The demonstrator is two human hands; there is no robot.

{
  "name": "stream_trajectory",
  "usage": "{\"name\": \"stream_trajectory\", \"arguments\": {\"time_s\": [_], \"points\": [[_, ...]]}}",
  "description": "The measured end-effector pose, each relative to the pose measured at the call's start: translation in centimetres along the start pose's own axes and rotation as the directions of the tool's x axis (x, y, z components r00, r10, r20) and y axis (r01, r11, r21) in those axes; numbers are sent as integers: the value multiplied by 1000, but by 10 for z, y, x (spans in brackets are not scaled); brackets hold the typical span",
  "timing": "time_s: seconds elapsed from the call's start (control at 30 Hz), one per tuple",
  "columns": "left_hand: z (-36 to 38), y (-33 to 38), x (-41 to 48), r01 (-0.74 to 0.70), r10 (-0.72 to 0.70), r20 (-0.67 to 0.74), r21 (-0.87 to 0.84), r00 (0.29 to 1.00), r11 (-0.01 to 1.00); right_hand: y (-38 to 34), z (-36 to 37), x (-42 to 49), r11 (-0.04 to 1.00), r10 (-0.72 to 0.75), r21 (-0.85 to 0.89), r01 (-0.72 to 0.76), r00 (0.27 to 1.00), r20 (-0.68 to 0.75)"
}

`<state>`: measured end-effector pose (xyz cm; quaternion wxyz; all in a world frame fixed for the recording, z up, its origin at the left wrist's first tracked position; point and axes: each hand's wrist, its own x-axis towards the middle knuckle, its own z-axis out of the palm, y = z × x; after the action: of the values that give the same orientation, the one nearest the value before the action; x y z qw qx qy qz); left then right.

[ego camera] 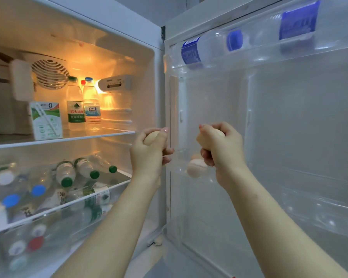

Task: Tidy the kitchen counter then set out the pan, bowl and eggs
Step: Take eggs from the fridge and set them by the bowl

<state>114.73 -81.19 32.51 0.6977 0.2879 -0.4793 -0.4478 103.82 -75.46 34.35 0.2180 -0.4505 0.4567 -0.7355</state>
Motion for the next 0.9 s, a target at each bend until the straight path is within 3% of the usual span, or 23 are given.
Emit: {"name": "stream_trajectory", "arguments": {"time_s": [0.17,0.3,0.33,0.47,0.63,0.9], "points": [[-26,11,-40,-22,13,-238,-38,971,999,13,15,-35,947,171,231,-222,960,219],[-50,15,-93,-31,14,-421,-34,907,999,33,20,-75,888,281,219,-404,854,437],[-51,15,-97,-6,-9,-410,-36,912,999,37,21,-77,882,283,227,-413,850,445],[-93,21,-172,41,13,-605,75,796,996,51,27,-146,794,360,137,-592,640,679],[-155,51,-295,79,101,-837,170,538,982,45,28,-272,665,403,-69,-744,280,871],[-204,141,-494,91,258,-958,270,129,959,-31,9,-461,547,345,-357,-757,-185,920]]}}
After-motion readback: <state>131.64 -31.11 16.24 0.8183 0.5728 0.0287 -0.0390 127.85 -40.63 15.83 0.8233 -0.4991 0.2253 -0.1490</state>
